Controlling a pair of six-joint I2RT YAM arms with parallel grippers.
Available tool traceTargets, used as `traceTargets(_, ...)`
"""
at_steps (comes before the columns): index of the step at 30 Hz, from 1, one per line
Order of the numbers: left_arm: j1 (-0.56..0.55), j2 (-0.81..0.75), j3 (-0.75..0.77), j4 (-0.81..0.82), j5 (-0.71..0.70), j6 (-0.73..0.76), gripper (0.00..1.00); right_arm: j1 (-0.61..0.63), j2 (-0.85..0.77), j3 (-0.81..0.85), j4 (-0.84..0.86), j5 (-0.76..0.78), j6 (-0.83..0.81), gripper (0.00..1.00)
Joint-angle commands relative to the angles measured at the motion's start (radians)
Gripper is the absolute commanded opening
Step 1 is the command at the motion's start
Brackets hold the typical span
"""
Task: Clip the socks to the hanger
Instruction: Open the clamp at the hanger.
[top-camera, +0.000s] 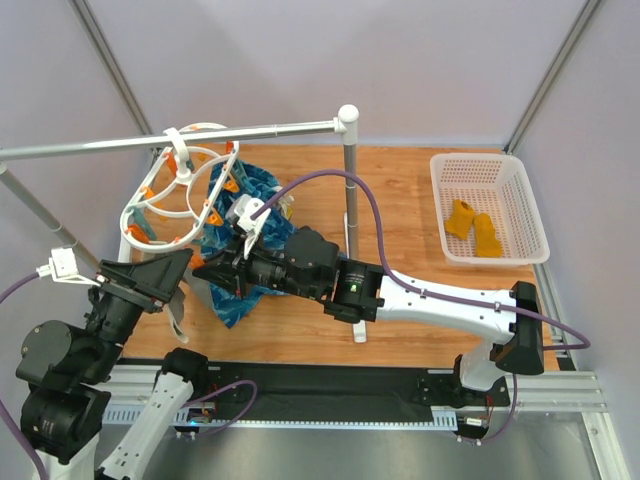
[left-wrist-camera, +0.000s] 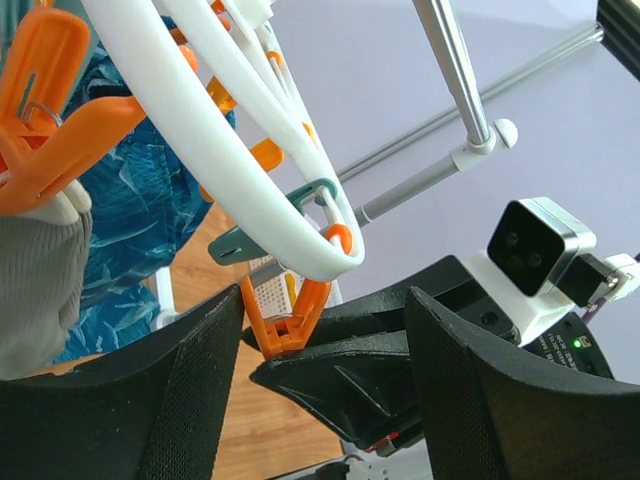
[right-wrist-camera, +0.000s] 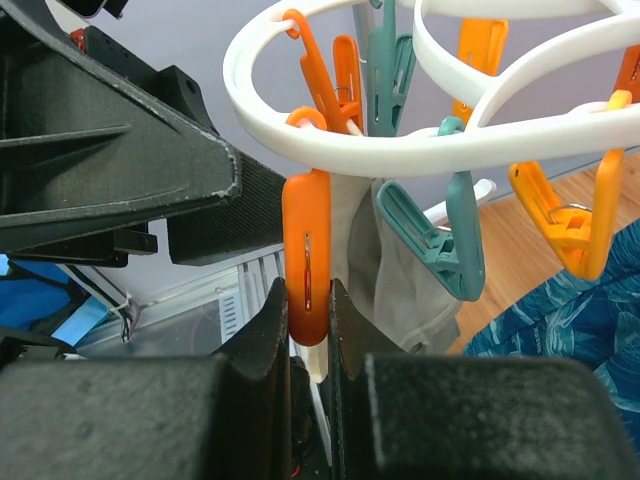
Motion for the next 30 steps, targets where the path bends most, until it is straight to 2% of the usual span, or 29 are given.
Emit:
traceTargets(1,0.006,0.023,0.046,-0.014,0.004,-0.030,0.71,-0.008,-0.035,0.022,-0.032,-0.022,-0.049,0.00)
traceTargets(5,0.006,0.058,0.072,-0.041,0.026,-0.011,0.60,-0.008,-0.035,0.031,-0.061,-0.025,-0.072,0.00)
traceTargets(11,0.006,0.073,0.082,-0.061,0.032,0.009,0.51,-0.008,-0.019,0.057,-0.114,-0.026,-0.097,0.00)
traceTargets(16,0.006,0.093,0.102,-0.080,0.023,0.041,0.52,-0.008,0.003,0.097,-0.152,-0.025,-0.112,0.00)
traceTargets(21,0.006,0.102,0.095,-0.063,0.032,0.058,0.58,-0.008,0.014,0.126,-0.200,-0.025,-0.137,0.00)
traceTargets(24,0.006,0.122,0.101,-0.072,0.041,0.079,0.57,-0.008,0.020,0.144,-0.226,-0.025,-0.150,0.00)
traceTargets(27,0.007,0.125,0.082,-0.066,0.050,0.075,0.48,-0.008,0.023,0.151,-0.227,-0.059,-0.150,0.00)
traceTargets(30,0.007,0.110,0.055,-0.037,0.053,0.069,0.24,-0.010,0.030,0.163,-0.235,-0.054,-0.150,0.00)
